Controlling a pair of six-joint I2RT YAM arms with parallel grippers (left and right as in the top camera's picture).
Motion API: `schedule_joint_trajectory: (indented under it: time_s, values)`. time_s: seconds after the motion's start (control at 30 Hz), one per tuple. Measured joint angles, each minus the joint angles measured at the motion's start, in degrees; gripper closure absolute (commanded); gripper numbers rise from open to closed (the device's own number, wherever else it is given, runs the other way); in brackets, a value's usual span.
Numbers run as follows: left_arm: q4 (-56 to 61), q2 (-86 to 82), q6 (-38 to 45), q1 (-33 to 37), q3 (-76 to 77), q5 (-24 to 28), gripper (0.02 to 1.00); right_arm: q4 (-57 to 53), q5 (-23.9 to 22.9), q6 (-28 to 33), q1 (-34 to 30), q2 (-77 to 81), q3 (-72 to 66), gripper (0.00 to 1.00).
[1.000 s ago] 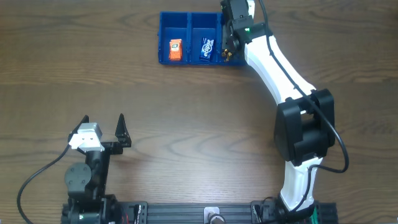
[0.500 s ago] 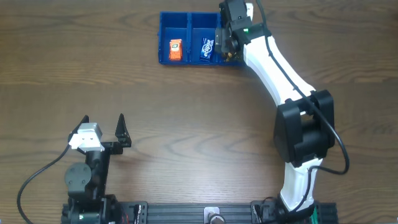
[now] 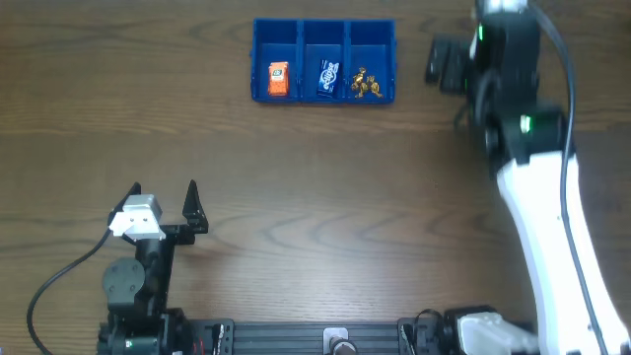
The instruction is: Sort Candies Into Trays
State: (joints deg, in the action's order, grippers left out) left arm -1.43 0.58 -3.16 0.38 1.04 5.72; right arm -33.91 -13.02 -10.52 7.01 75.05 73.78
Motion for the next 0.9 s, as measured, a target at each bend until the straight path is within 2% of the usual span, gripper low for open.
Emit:
schedule_joint_trajectory:
  time_s: [0.2,0.57,0.9]
  values:
    - [-0.1,0.0,0.0,0.0,0.0,0.0,0.025,10.8,3.9,1.0,-1.3,-22.0,-25.2,0.003]
    - [-0.1,0.0,0.0,0.0,0.0,0.0,0.023,27.1,8.1,3.8,-3.5,-53.4,-55.5,0.003]
    - [-0.1,0.0,0.0,0.0,0.0,0.0,0.023,36.6,8.8,7.6,-3.5,-64.0,-68.5,0.003]
